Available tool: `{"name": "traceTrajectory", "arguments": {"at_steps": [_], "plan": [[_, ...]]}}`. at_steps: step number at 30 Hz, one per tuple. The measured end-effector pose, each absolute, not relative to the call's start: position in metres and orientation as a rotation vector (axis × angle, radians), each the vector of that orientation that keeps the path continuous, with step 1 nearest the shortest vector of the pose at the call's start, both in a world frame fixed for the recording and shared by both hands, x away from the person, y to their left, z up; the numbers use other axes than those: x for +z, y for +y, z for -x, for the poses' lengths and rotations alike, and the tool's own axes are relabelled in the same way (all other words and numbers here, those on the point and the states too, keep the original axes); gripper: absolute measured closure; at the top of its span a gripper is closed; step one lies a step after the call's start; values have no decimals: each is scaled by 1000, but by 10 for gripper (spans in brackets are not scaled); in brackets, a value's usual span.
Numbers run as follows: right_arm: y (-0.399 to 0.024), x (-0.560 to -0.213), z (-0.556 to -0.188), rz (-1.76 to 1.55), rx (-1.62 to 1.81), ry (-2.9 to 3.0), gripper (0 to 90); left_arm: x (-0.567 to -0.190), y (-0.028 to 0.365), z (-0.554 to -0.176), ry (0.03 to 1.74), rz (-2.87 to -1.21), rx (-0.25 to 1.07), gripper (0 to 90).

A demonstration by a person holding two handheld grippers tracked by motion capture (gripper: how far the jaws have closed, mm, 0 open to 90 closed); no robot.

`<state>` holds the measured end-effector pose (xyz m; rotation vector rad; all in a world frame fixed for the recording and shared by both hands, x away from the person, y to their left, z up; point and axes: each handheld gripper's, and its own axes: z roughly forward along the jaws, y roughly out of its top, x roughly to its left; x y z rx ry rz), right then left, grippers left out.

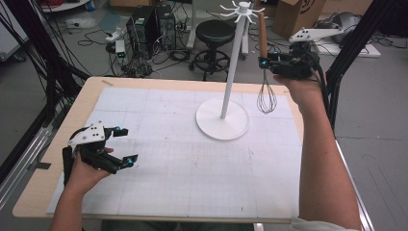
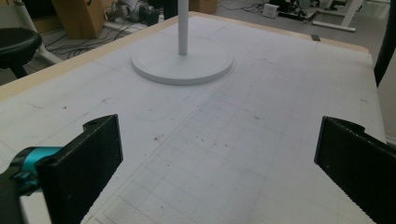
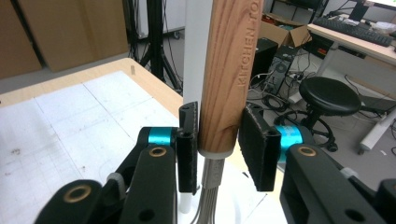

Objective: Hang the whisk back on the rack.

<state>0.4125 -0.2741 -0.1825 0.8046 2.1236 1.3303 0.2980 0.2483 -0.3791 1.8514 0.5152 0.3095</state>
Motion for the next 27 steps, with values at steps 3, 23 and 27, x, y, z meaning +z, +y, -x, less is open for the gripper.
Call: {"name": "traceTrajectory", "arguments": {"at_steps": [3,23,27], "plan": [[-273,-182,-411,-807,1329,2117,575,-379,248,-298,516,-1851,307,16],[-260,-195,-389,-707,1383,2203,402,-376,247,-296,502,-1833,303,16],[-259,-204,-382,-693,1403,2221,373,-376,246,-296,502,-1834,301,16]]}}
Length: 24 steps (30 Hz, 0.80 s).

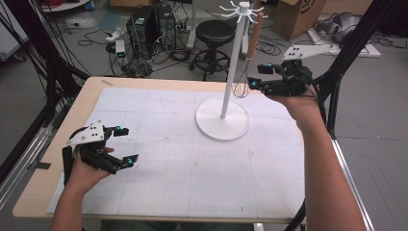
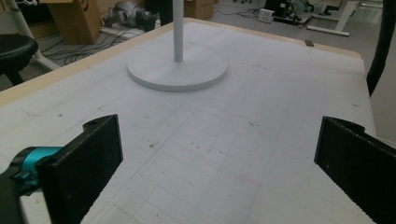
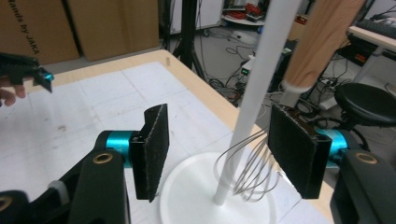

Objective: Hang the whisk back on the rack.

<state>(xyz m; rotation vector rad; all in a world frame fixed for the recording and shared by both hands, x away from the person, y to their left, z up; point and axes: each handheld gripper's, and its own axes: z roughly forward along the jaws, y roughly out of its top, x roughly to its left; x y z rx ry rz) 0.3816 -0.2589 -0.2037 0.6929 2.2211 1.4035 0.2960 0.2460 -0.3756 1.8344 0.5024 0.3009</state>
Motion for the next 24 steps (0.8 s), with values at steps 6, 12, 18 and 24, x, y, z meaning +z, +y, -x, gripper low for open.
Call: {"name": "traceTrajectory", "arguments": {"at_steps": [6,12,18,24], "plan": [[-257,-215,-369,-668,1410,2209,309,-376,245,-297,498,-1840,296,16],[-257,-231,-361,-666,1428,2218,287,-376,246,-298,503,-1828,290,16],[-256,-248,-352,-653,1474,2227,264,-374,248,-299,500,-1808,287,16],[-258,-272,-345,-660,1518,2230,229,-377,243,-300,493,-1822,277,16]]}}
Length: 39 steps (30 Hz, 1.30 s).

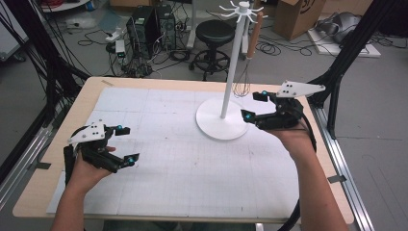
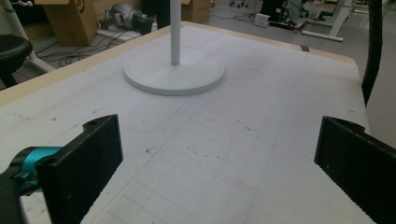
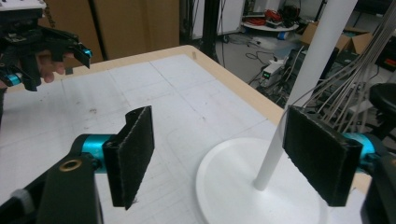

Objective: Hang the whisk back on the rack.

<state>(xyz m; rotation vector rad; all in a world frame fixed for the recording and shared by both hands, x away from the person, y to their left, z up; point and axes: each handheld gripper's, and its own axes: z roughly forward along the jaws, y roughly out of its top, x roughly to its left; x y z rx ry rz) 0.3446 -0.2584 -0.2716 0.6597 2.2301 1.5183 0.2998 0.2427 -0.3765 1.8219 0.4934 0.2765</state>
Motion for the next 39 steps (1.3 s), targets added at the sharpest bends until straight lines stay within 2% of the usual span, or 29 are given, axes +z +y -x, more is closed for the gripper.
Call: {"name": "traceTrajectory", "arguments": {"at_steps": [23,39], "plan": [[-260,-366,-315,-745,1592,2232,192,-381,238,-299,483,-1825,253,16],[-258,-383,-313,-762,1557,2287,180,-381,237,-299,478,-1826,252,16]]}}
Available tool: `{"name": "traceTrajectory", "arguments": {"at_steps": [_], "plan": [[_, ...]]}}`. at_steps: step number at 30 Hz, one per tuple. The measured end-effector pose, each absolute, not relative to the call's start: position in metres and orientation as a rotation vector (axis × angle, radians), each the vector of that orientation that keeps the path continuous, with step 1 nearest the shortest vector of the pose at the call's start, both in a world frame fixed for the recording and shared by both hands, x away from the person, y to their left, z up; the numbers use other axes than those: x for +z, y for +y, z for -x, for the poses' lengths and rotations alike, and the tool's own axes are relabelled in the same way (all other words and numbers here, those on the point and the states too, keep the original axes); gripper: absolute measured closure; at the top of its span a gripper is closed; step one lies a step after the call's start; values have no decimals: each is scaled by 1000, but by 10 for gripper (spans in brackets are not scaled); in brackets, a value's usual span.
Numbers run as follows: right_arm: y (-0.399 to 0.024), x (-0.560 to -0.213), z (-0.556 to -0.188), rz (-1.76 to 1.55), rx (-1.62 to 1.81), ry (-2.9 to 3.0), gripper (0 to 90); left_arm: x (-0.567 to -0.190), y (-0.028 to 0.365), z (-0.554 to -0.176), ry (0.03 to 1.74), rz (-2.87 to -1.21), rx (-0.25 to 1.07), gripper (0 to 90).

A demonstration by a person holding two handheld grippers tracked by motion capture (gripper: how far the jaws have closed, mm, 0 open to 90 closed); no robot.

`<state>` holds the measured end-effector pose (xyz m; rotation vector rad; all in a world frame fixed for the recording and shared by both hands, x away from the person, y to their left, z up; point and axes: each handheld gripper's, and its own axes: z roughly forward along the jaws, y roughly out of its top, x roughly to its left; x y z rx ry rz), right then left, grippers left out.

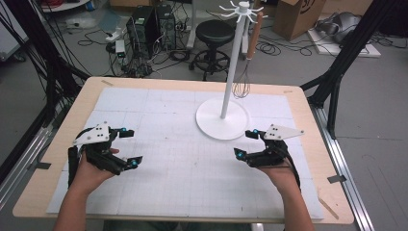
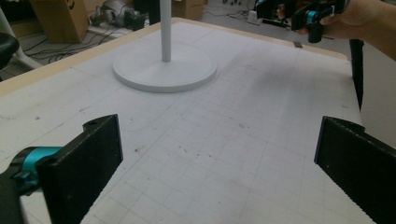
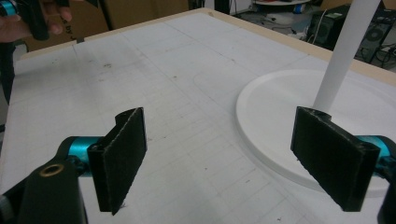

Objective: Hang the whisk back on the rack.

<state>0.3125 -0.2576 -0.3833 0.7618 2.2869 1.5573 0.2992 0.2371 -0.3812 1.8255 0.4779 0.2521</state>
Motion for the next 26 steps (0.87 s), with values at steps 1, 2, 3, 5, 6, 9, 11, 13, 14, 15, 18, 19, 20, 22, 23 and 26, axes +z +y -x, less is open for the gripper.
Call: {"name": "traceTrajectory", "arguments": {"at_steps": [1,2,3,5,6,9,11,13,14,15,18,19,20,22,23,26], "plan": [[-257,-383,-313,-763,1555,2287,180,-381,237,-299,477,-1828,254,16],[-257,-384,-313,-767,1554,2290,180,-381,237,-299,477,-1827,253,16],[-257,-384,-313,-765,1552,2291,180,-381,237,-299,476,-1826,253,16],[-256,-385,-313,-770,1544,2296,180,-381,237,-299,475,-1827,253,16],[-256,-385,-314,-767,1542,2295,180,-381,237,-299,475,-1828,253,16],[-256,-386,-314,-770,1538,2300,180,-381,237,-298,476,-1828,253,16],[-256,-386,-314,-781,1533,2305,180,-381,237,-298,476,-1827,253,16],[-256,-386,-315,-781,1532,2306,180,-381,237,-298,475,-1827,254,16],[-256,-387,-315,-779,1531,2306,180,-381,237,-298,476,-1827,254,16],[-256,-387,-315,-775,1531,2305,180,-381,237,-298,476,-1827,254,16],[-256,-388,-316,-775,1531,2307,180,-381,237,-298,476,-1827,254,16],[-255,-388,-316,-780,1528,2312,180,-381,237,-298,475,-1828,254,16],[-255,-389,-317,-781,1526,2311,180,-381,237,-298,476,-1828,254,16],[-255,-390,-317,-782,1520,2320,180,-381,237,-298,477,-1827,255,16],[-254,-390,-317,-780,1517,2320,180,-381,237,-298,478,-1828,255,16],[-254,-391,-318,-786,1507,2326,179,-381,237,-299,480,-1828,255,16]]}}
